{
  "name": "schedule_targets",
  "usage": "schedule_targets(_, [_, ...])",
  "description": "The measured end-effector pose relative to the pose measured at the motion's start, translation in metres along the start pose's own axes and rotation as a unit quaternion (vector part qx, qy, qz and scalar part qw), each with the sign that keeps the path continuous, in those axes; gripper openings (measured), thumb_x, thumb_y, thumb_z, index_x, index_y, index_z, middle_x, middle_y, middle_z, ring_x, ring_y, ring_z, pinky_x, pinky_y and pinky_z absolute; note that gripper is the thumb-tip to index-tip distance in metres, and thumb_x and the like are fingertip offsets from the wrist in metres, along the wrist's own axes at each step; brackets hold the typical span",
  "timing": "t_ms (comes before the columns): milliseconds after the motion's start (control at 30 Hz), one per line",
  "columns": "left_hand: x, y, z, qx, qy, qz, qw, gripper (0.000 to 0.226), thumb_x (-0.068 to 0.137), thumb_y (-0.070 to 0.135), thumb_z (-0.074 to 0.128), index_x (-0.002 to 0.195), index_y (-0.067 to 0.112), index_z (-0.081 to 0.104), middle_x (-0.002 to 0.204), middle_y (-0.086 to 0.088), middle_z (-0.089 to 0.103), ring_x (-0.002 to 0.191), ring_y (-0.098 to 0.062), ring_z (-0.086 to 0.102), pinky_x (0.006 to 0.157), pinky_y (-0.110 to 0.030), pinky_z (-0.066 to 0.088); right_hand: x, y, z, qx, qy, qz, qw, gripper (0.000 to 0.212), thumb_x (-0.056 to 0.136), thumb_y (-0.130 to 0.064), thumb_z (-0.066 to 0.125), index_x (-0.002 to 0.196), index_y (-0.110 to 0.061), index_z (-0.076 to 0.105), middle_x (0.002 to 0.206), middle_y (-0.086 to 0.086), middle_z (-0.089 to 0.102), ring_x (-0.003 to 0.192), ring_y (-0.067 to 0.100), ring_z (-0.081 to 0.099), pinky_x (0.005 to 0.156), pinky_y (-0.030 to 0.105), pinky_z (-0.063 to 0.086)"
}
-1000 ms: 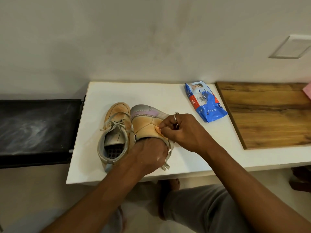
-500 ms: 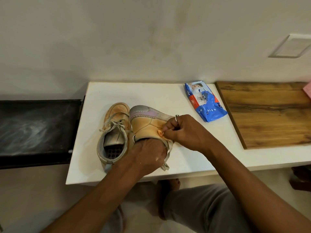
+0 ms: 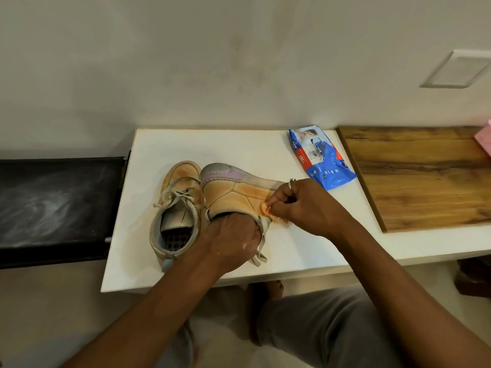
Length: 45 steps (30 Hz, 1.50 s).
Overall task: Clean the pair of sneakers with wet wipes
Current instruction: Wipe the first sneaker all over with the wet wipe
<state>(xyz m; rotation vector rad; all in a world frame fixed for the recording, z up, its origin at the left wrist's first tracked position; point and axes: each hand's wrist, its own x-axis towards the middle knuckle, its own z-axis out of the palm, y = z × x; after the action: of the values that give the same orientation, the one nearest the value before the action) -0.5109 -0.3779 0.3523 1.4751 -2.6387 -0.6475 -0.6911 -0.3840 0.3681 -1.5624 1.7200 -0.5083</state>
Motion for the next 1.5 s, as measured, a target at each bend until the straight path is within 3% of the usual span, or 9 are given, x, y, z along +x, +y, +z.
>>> schedule_targets(133, [0.000,0.002,-0.001,-0.014,-0.001,-0.020,1.000,0.031,0.099,0.029,0.039,0.086,0.009,0.060,0.083,-0.008,0.061,0.085,-0.027,0.062,0.065,-0.028,0.040,0.000,0.009,-0.009,0.042,0.106,0.010,0.993,0.010,0.089,-0.028,0.068,0.092,-0.022,0.075,0.084,-0.008,0.071,0.081,0.009,0.066,0.068,0.018,0.053])
schedule_targets(467, [0.008,0.006,0.008,-0.002,0.042,-0.016,0.999,0.026,0.101,0.026,0.039,0.100,0.010,0.059,0.094,-0.010,0.064,0.090,-0.028,0.061,0.073,-0.033,0.046,0.002,0.015,-0.009,0.032,0.100,0.027,0.994,0.014,0.093,-0.025,0.064,0.104,-0.023,0.071,0.091,-0.011,0.068,0.084,0.006,0.064,0.068,0.011,0.048])
schedule_targets(700, [0.014,0.002,0.025,-0.223,0.090,-0.048,0.970,0.019,0.099,0.025,0.048,0.105,0.015,0.063,0.092,0.001,0.066,0.084,-0.013,0.063,0.077,-0.026,0.052,0.001,0.011,-0.010,0.041,0.134,0.003,0.990,0.014,0.095,-0.025,0.060,0.104,-0.026,0.070,0.092,-0.011,0.069,0.084,0.005,0.066,0.069,0.015,0.054])
schedule_targets(833, [0.017,0.009,0.010,-0.423,0.096,-0.105,0.895,0.020,0.098,0.026,0.047,0.096,0.019,0.066,0.080,0.003,0.066,0.072,-0.015,0.062,0.064,-0.033,0.053,-0.003,0.005,-0.009,0.019,0.166,-0.036,0.985,0.013,0.095,-0.024,0.060,0.100,-0.027,0.072,0.087,-0.013,0.069,0.081,0.004,0.063,0.065,0.014,0.052])
schedule_targets(967, [0.022,0.004,0.007,-0.614,0.070,-0.197,0.761,0.021,0.087,0.023,0.054,0.094,0.023,0.073,0.096,-0.001,0.073,0.097,-0.022,0.067,0.088,-0.039,0.053,-0.001,0.001,-0.005,-0.021,0.167,-0.064,0.984,0.017,0.094,-0.020,0.059,0.103,-0.025,0.073,0.086,-0.007,0.071,0.078,0.006,0.063,0.066,0.023,0.055])
schedule_targets(1100, [0.018,0.007,0.006,-0.714,0.066,-0.232,0.657,0.025,0.089,-0.002,0.050,0.092,0.009,0.071,0.098,-0.012,0.072,0.098,-0.026,0.067,0.087,-0.035,0.053,0.002,0.002,-0.001,-0.035,0.137,-0.064,0.988,0.017,0.094,-0.020,0.060,0.103,-0.025,0.073,0.091,-0.003,0.072,0.080,0.014,0.066,0.074,0.037,0.058])
schedule_targets(1267, [0.022,0.003,0.001,-0.786,0.019,-0.288,0.547,0.032,0.083,-0.003,0.045,0.109,-0.002,0.064,0.106,-0.020,0.068,0.095,-0.029,0.065,0.088,-0.039,0.054,0.005,0.003,0.002,-0.034,0.097,-0.042,0.994,0.018,0.097,-0.021,0.056,0.107,-0.026,0.071,0.096,-0.008,0.068,0.084,0.009,0.062,0.075,0.022,0.055])
schedule_targets(1400, [0.021,0.007,-0.001,-0.811,-0.018,-0.320,0.489,0.032,0.082,0.000,0.042,0.108,0.000,0.060,0.089,-0.018,0.066,0.080,-0.029,0.064,0.078,-0.040,0.055,0.011,0.009,0.009,-0.048,0.049,-0.002,0.998,0.017,0.097,-0.022,0.056,0.106,-0.027,0.069,0.097,-0.008,0.066,0.086,0.010,0.062,0.076,0.022,0.053])
schedule_targets(1500, [0.026,0.007,-0.001,-0.812,-0.017,-0.335,0.477,0.032,0.078,0.001,0.043,0.106,0.002,0.059,0.081,-0.014,0.063,0.071,-0.027,0.061,0.071,-0.038,0.055,0.016,0.010,0.013,-0.043,0.046,0.017,0.998,0.018,0.096,-0.023,0.057,0.109,-0.027,0.069,0.100,-0.007,0.067,0.088,0.011,0.063,0.081,0.026,0.055])
